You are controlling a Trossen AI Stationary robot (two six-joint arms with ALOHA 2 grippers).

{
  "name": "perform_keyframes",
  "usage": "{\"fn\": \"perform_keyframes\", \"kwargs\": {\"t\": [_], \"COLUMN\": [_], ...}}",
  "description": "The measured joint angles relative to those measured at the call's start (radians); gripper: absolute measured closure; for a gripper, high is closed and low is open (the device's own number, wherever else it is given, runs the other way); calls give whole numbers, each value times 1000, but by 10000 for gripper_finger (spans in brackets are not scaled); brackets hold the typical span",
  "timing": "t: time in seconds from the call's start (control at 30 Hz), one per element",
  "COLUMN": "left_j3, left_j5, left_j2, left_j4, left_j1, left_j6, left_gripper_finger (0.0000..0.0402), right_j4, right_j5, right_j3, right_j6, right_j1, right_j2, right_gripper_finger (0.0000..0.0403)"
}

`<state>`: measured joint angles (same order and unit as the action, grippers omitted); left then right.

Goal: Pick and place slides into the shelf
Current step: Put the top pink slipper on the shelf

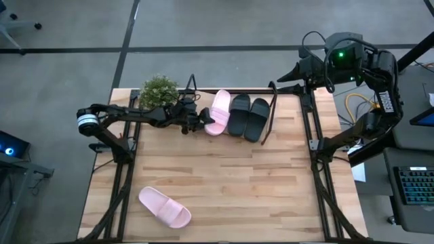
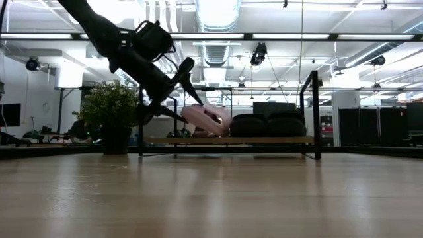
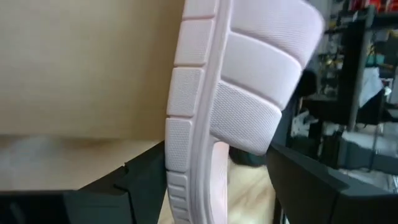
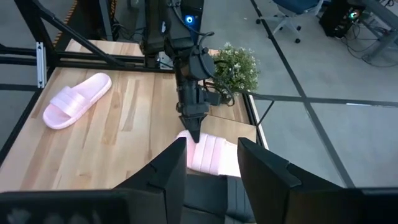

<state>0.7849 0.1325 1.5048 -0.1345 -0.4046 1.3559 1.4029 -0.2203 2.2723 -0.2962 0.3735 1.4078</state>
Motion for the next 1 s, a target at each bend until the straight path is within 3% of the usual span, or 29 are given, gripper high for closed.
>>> {"fn": "perform_keyframes", "kwargs": {"t": [0.2,1.0], "left_j3": [0,5], "left_j5": [-90,-146], "left_j2": [-20,-13], "left_j4": [-2,173], "left_j1": [-1,5], "left_j6": [-22,-107], "left_gripper_finger": [157,157], "right_j4": [0,8], "right_j5": [0,1], "right_j3": [0,-1], "right_j6": [-1,-3], "right_j1": [0,0], "right_j2": [0,0], "right_gripper_finger": [273,275]}}
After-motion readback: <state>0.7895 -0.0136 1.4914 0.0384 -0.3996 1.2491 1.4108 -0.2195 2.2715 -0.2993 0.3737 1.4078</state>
